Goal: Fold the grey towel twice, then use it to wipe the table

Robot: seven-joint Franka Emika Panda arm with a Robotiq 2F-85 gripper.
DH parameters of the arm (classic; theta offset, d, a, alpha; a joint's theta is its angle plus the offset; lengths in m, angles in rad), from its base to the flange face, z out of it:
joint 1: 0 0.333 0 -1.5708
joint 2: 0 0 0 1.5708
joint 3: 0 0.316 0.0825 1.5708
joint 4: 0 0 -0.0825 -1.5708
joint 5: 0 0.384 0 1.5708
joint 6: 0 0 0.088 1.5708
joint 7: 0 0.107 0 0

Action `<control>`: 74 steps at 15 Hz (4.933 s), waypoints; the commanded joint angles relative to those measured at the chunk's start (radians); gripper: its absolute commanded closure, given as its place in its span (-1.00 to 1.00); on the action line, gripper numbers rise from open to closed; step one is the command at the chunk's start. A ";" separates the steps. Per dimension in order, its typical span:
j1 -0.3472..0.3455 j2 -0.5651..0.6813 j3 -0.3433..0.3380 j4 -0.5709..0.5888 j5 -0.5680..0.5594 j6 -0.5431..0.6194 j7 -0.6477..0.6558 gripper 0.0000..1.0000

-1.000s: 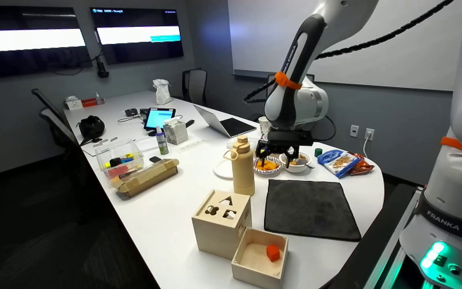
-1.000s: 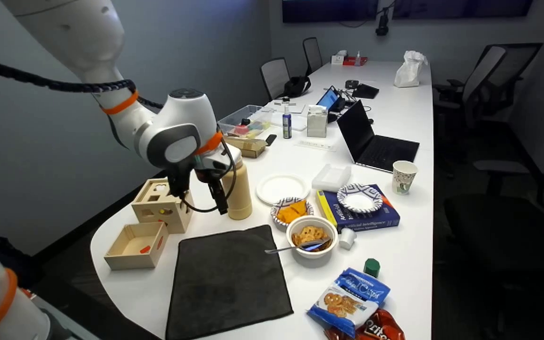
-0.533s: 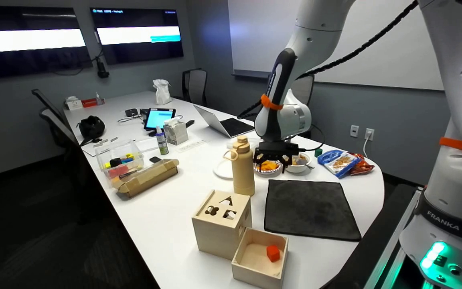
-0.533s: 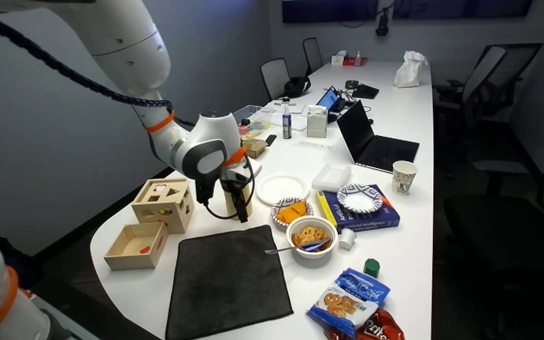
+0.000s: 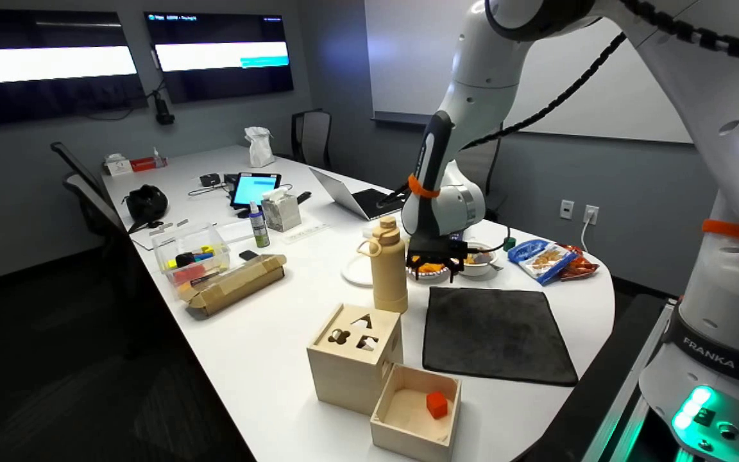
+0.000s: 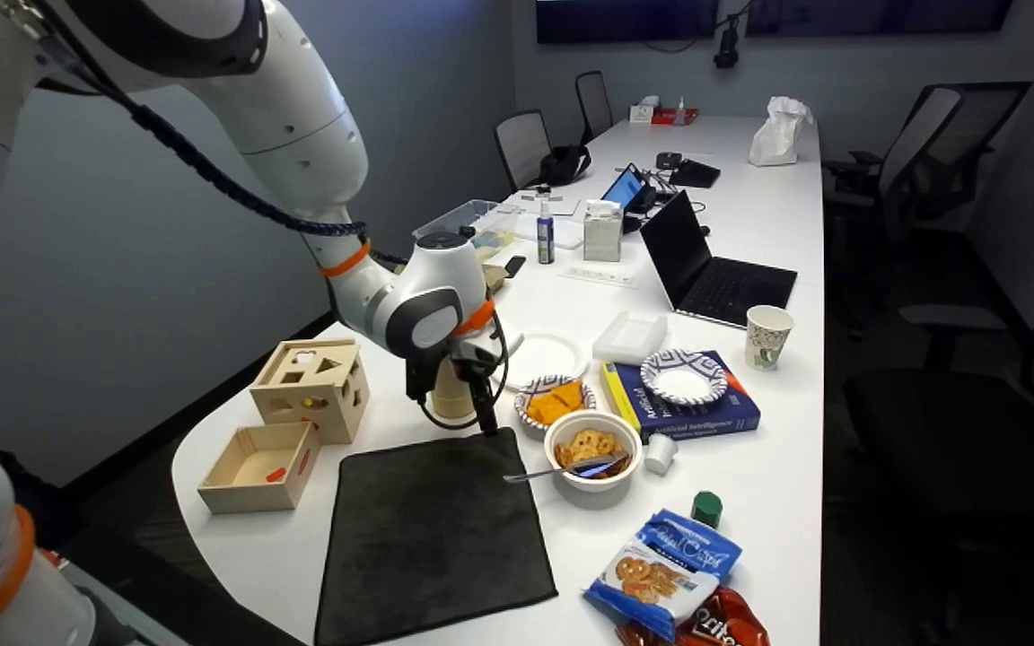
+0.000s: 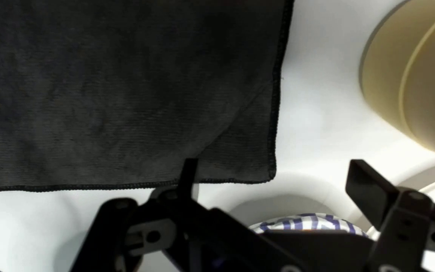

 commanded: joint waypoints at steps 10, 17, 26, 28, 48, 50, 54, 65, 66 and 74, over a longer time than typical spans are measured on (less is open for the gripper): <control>-0.086 0.133 0.063 0.114 0.091 -0.009 -0.006 -1.00; -0.069 0.153 0.028 0.154 0.081 -0.045 0.008 -1.00; -0.050 0.161 0.022 0.172 0.077 -0.067 0.014 0.59; -0.048 0.152 0.018 0.163 0.078 -0.065 0.015 0.90; 0.071 -0.180 -0.058 -0.233 0.065 0.015 0.071 0.96; 0.109 -0.231 -0.085 -0.311 0.060 0.032 0.105 0.96; 0.188 -0.303 -0.128 -0.445 0.055 0.084 0.184 0.96; 0.462 -0.235 -0.381 -0.518 0.192 0.116 0.304 0.96; 0.474 -0.235 -0.389 -0.518 0.201 0.105 0.301 0.96; 0.502 -0.264 -0.386 -0.515 0.315 -0.051 0.167 0.96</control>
